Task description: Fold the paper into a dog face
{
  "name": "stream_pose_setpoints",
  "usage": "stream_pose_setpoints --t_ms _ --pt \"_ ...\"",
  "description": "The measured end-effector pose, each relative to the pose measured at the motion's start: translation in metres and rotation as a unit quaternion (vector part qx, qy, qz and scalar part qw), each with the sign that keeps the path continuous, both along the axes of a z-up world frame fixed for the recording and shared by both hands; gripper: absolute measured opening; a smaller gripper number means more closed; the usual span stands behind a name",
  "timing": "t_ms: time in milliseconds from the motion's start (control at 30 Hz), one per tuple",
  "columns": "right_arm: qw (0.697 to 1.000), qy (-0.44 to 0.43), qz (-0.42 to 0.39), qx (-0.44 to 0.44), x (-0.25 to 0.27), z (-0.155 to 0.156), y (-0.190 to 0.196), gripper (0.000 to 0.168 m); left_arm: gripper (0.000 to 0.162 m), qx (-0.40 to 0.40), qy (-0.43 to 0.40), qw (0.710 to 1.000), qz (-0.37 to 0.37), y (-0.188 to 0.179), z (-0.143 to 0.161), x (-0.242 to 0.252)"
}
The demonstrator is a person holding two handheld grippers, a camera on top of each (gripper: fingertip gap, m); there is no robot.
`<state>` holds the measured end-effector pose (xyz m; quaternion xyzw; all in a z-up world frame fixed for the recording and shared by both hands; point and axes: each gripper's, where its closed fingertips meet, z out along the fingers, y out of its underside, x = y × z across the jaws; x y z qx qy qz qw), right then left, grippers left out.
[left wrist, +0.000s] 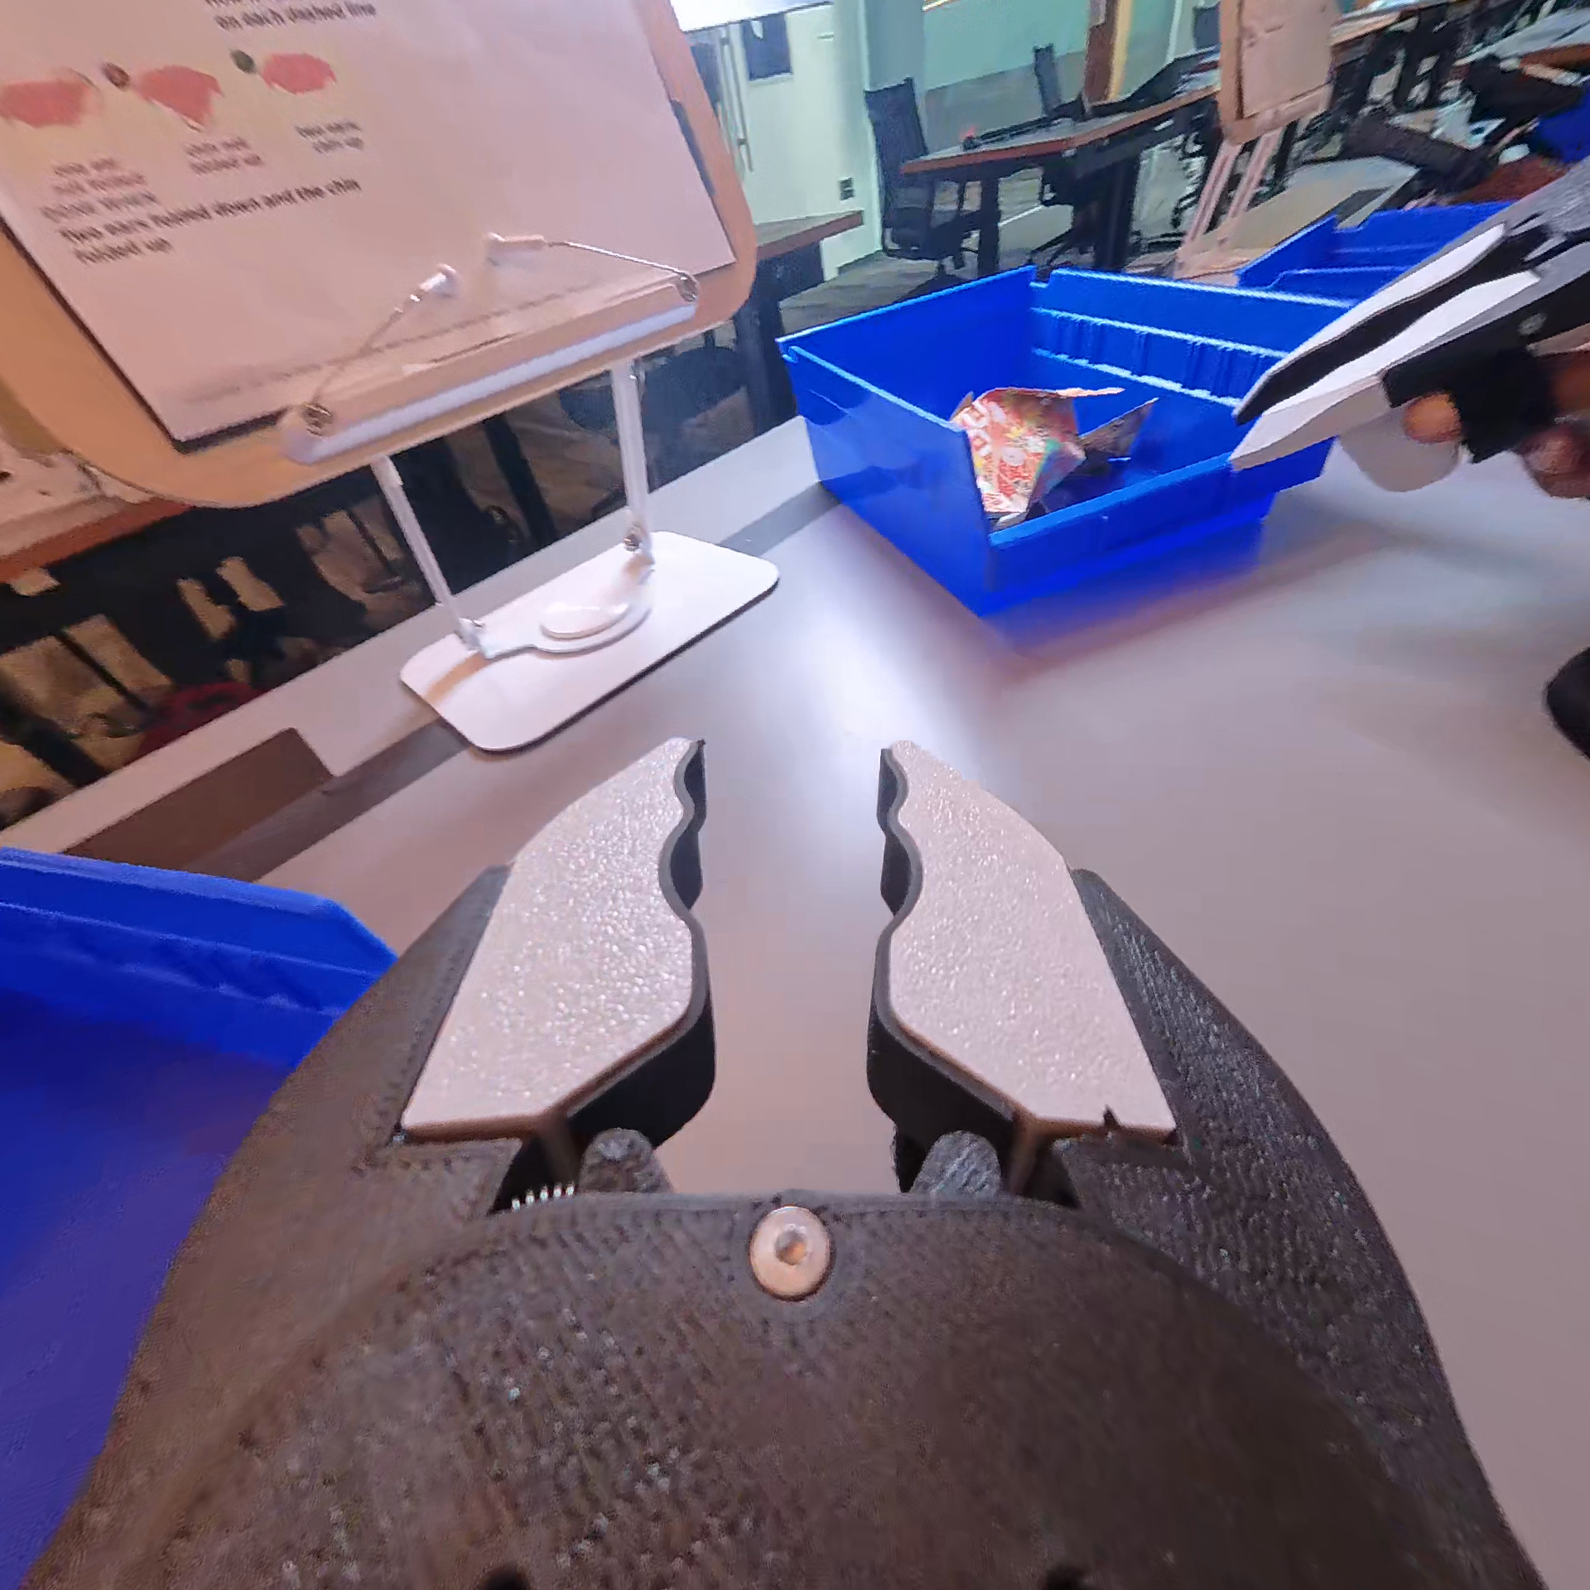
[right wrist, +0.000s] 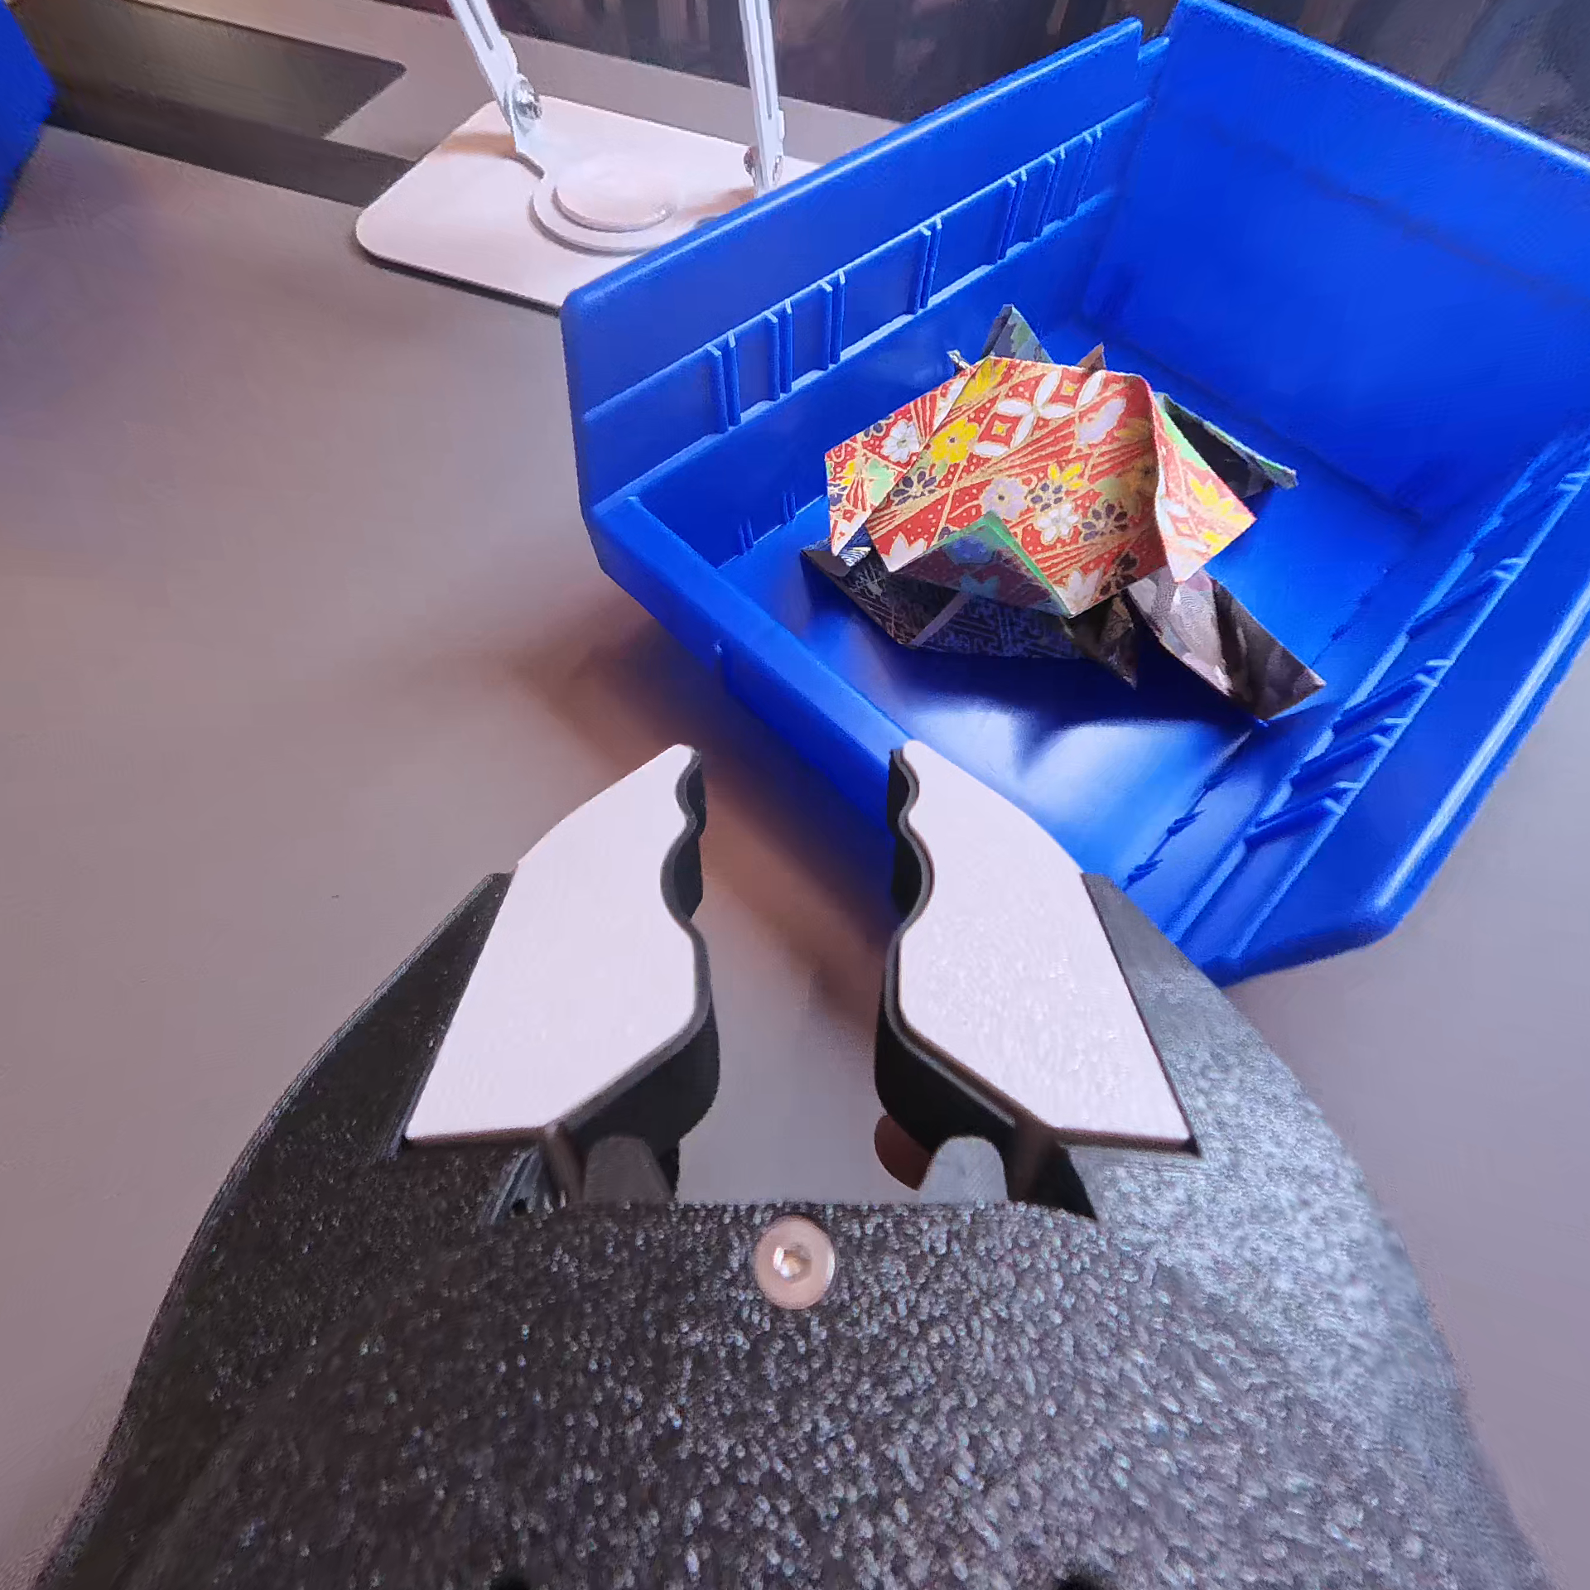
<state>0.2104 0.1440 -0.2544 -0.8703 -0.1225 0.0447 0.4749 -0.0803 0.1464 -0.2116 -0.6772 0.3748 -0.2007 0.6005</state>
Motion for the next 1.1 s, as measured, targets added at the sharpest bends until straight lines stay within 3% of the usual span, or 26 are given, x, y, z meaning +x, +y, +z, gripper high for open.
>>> stream_pose_setpoints --t_ms 500,900,1100 --pt "0.998 0.041 -0.034 0.04 0.005 0.017 -0.008 0.041 0.034 0.018 0.0 0.998 0.068 0.007 -0.006 -0.025" --pt "0.963 0.01 0.144 0.226 -0.085 0.099 -0.007 0.018 0.002 0.083 -0.03 0.992 0.094 0.005 0.034 -0.024" --pt "0.948 0.017 0.185 0.26 -0.145 0.11 -0.006 0.002 0.0 0.068 -0.083 0.987 0.118 0.006 0.049 -0.014"
